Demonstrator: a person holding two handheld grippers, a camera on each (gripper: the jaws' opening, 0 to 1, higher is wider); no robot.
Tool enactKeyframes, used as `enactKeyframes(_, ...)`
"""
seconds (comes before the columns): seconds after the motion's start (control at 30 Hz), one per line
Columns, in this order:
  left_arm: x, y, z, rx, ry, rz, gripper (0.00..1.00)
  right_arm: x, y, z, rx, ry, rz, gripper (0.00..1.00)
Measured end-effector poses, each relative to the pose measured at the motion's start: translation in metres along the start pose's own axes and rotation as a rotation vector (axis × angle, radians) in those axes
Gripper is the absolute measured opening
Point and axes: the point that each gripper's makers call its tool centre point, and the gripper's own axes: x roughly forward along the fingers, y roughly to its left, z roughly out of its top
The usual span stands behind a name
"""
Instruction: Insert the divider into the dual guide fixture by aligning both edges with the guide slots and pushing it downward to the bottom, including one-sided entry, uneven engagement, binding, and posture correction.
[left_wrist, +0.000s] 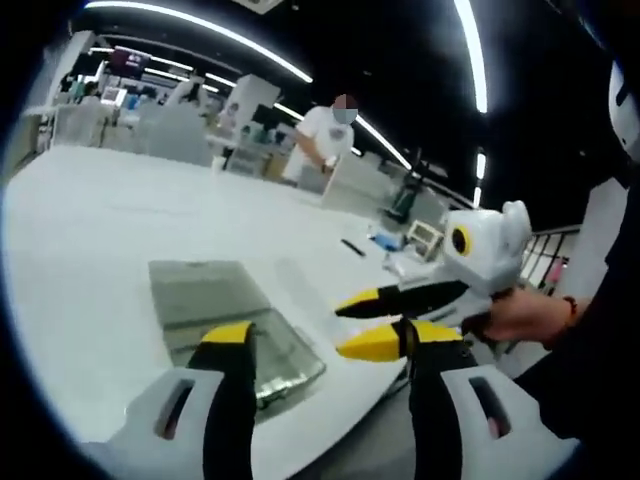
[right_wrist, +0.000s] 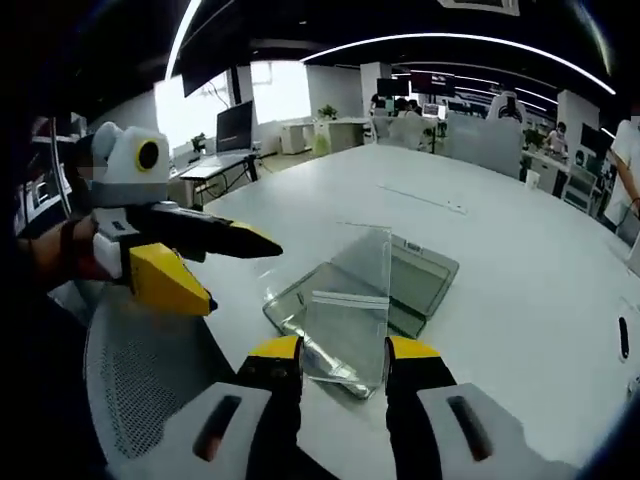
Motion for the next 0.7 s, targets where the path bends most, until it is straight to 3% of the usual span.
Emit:
enactKeyframes(0.57, -0.001, 0.006, 0.012, -0.136, -0.067, 0.005, 0.32, -0.001, 0.022, 0.009, -0.038, -0.028, 0.07, 0.28)
enactKeyframes(0.7, -0.003, 0.009, 0.014, -0.18, -0.091, 0.011, 0.31, -0.001, 0.026, 0.011, -0.035, -0.036, 0.083, 0.28)
